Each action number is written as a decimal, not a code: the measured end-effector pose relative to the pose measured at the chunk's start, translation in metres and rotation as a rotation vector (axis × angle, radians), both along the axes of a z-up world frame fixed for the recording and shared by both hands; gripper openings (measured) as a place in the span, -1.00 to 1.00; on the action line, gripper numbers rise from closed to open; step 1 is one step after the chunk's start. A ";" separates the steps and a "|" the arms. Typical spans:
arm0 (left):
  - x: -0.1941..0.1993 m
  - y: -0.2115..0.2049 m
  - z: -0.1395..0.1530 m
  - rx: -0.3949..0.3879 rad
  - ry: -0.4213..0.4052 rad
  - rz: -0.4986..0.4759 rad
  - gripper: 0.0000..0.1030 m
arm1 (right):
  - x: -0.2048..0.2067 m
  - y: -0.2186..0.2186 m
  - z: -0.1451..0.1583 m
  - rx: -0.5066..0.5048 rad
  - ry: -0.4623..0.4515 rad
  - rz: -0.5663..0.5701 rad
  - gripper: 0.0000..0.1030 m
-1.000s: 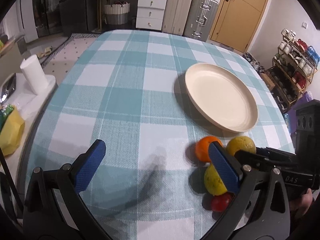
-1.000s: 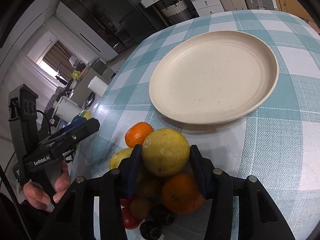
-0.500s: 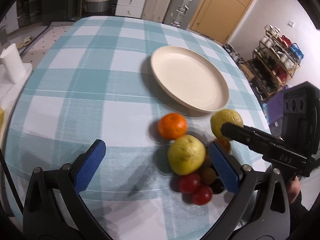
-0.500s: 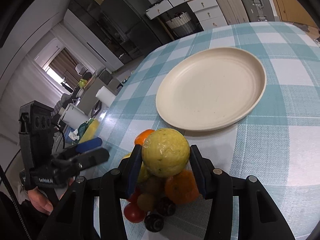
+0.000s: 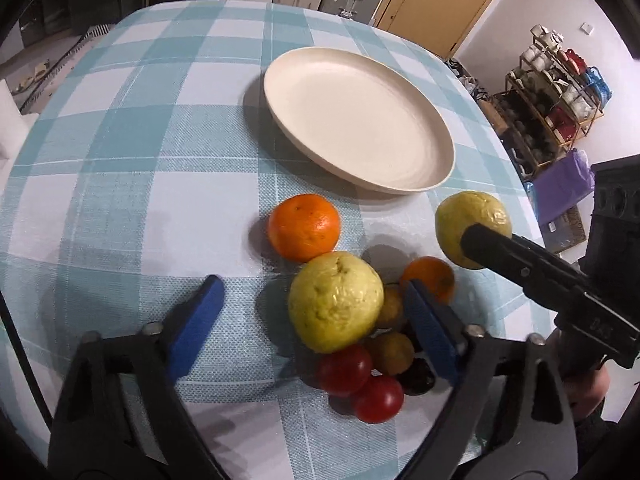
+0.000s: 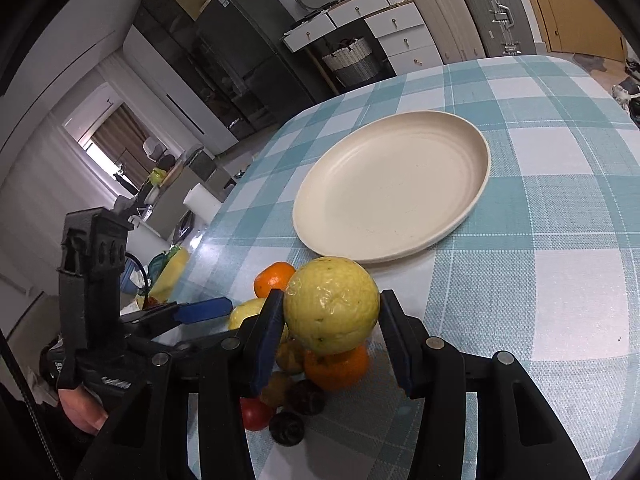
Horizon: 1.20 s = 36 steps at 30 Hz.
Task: Organize fruits
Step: 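Lift the yellow-green fruit with the right gripper while the left gripper grasps the other yellow-green fruit, then carry both yellow-green fruits onto the cream plate and open both grippers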
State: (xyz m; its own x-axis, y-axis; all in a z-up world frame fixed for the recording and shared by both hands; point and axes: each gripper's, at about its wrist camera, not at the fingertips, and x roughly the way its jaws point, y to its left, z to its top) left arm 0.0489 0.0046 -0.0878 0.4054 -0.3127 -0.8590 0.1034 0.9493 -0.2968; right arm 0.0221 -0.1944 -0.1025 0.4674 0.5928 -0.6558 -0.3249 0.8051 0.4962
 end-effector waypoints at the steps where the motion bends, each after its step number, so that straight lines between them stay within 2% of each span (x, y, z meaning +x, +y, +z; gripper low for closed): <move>1: 0.001 0.001 -0.001 -0.010 0.007 0.001 0.62 | 0.000 -0.001 0.000 0.001 0.000 0.001 -0.05; 4: 0.002 0.004 -0.004 -0.048 0.029 0.003 0.36 | 0.000 -0.002 0.001 0.000 0.002 -0.005 -0.05; 6: 0.003 0.006 -0.006 -0.079 0.046 -0.004 0.03 | 0.001 -0.003 0.000 0.002 0.004 -0.011 -0.05; 8: 0.003 0.007 -0.008 -0.110 0.058 -0.016 -0.10 | 0.000 -0.003 0.000 -0.001 0.003 -0.011 -0.05; 21: -0.003 0.011 0.002 -0.116 0.026 -0.032 -0.11 | -0.001 -0.006 0.006 -0.009 -0.012 -0.031 -0.06; 28: -0.008 0.013 0.024 -0.134 -0.013 -0.060 -0.11 | 0.002 -0.002 0.008 -0.010 -0.014 -0.031 -0.05; 36: 0.003 0.019 0.053 -0.190 -0.058 -0.066 -0.11 | 0.007 0.001 0.014 -0.010 -0.031 -0.034 -0.05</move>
State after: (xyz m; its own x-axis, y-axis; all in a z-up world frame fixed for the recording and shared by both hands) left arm 0.0515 0.0233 -0.0348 0.4258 -0.4942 -0.7579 0.1858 0.8675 -0.4613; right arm 0.0288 -0.1936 -0.0886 0.5075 0.5694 -0.6467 -0.3119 0.8210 0.4782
